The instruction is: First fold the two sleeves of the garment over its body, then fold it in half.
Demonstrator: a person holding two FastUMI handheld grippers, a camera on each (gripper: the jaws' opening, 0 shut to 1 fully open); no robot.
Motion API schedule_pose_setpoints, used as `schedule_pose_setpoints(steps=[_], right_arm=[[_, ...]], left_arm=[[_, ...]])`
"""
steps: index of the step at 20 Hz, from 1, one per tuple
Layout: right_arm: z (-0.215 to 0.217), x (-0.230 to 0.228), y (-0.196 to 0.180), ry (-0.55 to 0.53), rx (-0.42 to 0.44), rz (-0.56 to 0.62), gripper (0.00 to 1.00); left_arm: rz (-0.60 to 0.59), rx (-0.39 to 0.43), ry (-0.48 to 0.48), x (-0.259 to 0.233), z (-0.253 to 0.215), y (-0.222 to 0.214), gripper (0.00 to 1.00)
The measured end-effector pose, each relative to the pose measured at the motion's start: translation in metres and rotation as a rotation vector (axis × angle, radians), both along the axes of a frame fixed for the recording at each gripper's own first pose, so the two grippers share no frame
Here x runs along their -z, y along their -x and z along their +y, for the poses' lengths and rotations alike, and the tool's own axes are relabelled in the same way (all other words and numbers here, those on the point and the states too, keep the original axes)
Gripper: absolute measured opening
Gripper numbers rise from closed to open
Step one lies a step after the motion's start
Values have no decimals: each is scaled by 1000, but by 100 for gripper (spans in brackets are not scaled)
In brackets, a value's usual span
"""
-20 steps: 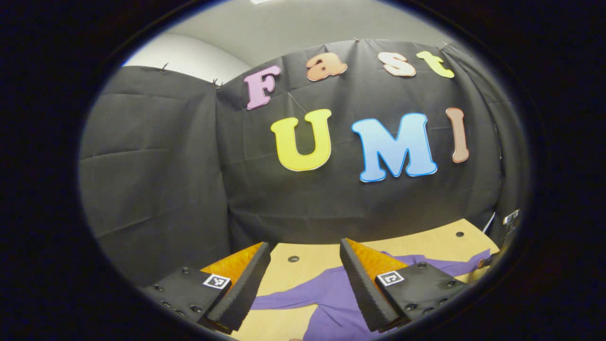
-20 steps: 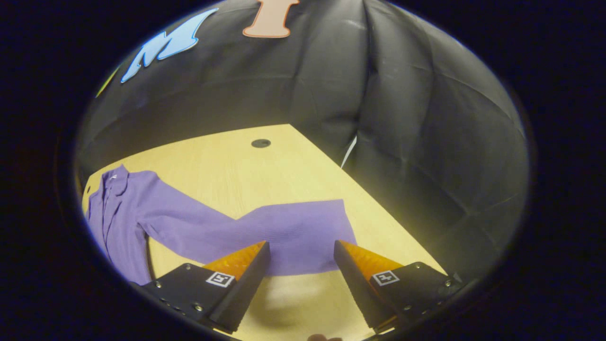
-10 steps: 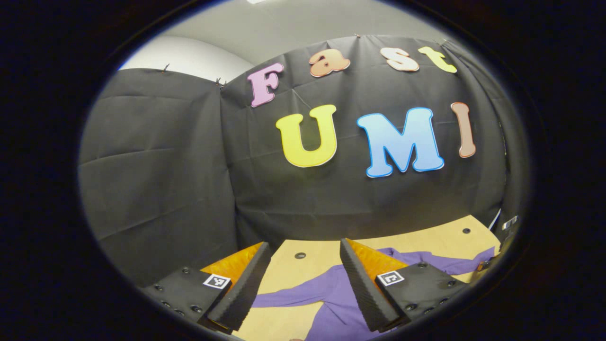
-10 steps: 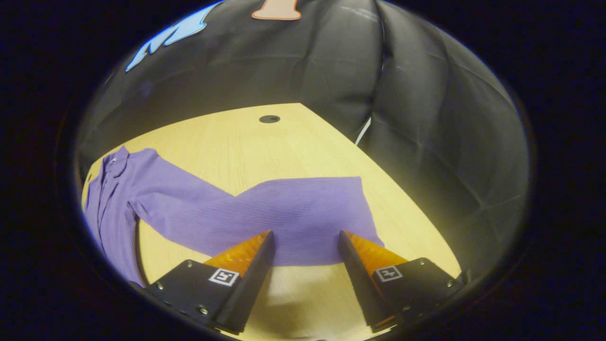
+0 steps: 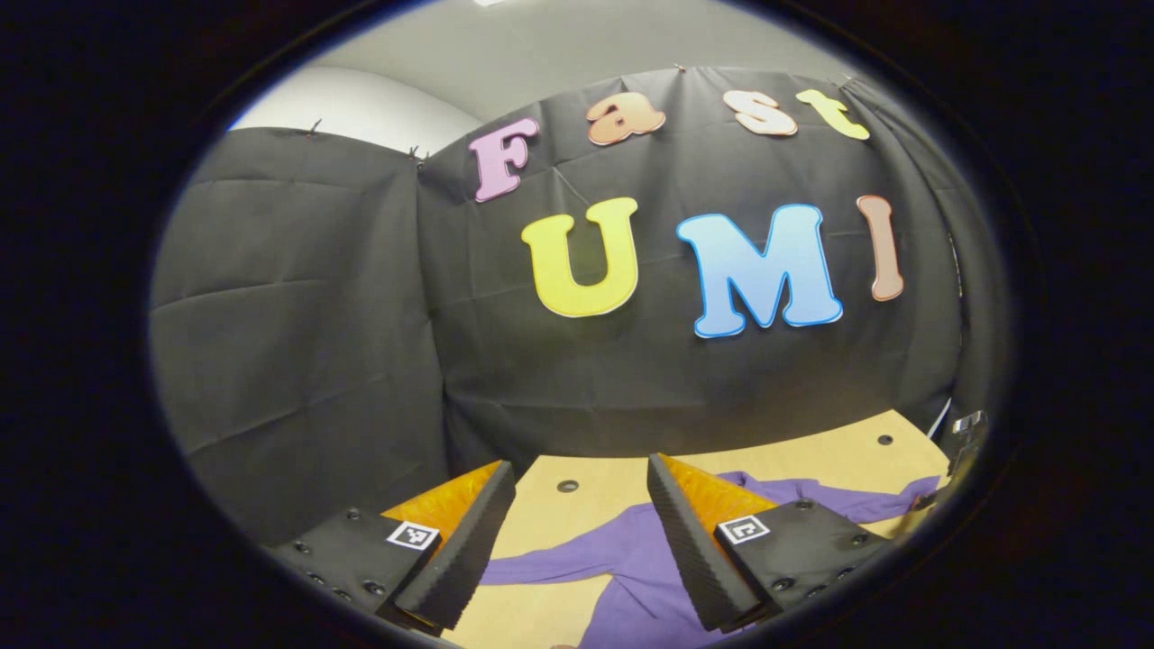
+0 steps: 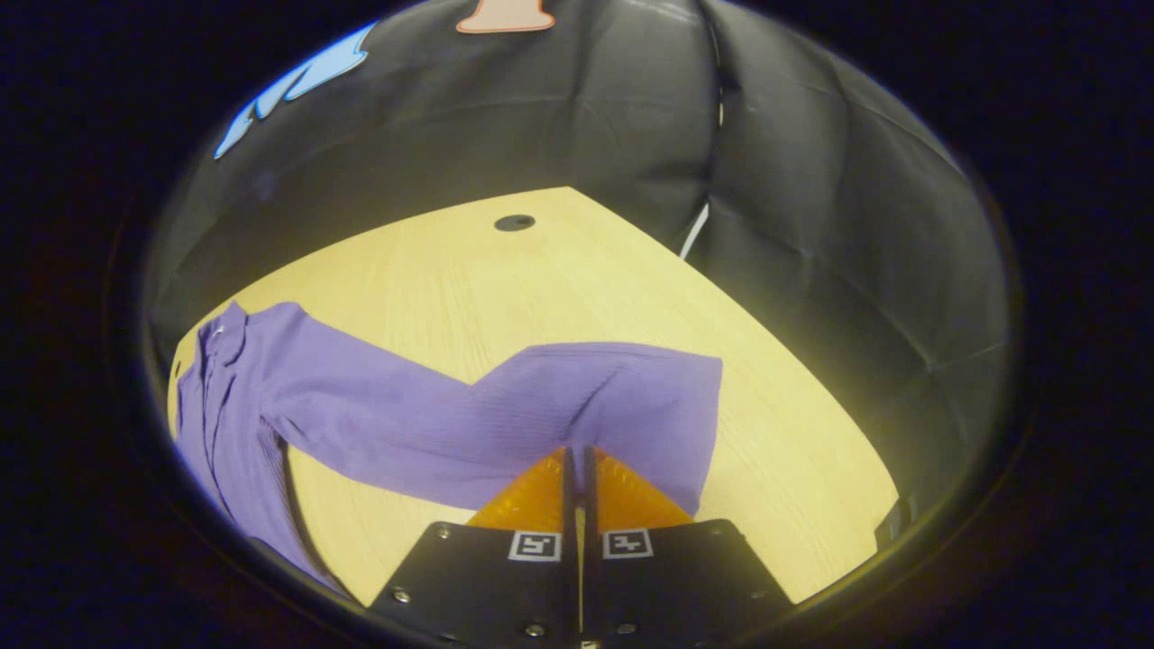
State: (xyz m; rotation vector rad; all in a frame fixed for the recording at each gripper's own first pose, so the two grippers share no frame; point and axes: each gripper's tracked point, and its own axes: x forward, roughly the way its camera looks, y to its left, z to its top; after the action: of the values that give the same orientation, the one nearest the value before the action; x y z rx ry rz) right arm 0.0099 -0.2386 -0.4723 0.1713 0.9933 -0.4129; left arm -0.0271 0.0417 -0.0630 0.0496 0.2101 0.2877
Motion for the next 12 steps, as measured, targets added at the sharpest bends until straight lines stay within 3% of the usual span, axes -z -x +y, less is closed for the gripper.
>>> schedule_pose_setpoints(steps=[6, 12], right_arm=[[13, -18, -13, -3, -1, -22, 3], [69, -56, -39, -50, -63, -108, 3]], left_arm=[[2, -13, 13, 7, 18, 8, 98], [-7, -7, 29, 13, 36, 11, 98]])
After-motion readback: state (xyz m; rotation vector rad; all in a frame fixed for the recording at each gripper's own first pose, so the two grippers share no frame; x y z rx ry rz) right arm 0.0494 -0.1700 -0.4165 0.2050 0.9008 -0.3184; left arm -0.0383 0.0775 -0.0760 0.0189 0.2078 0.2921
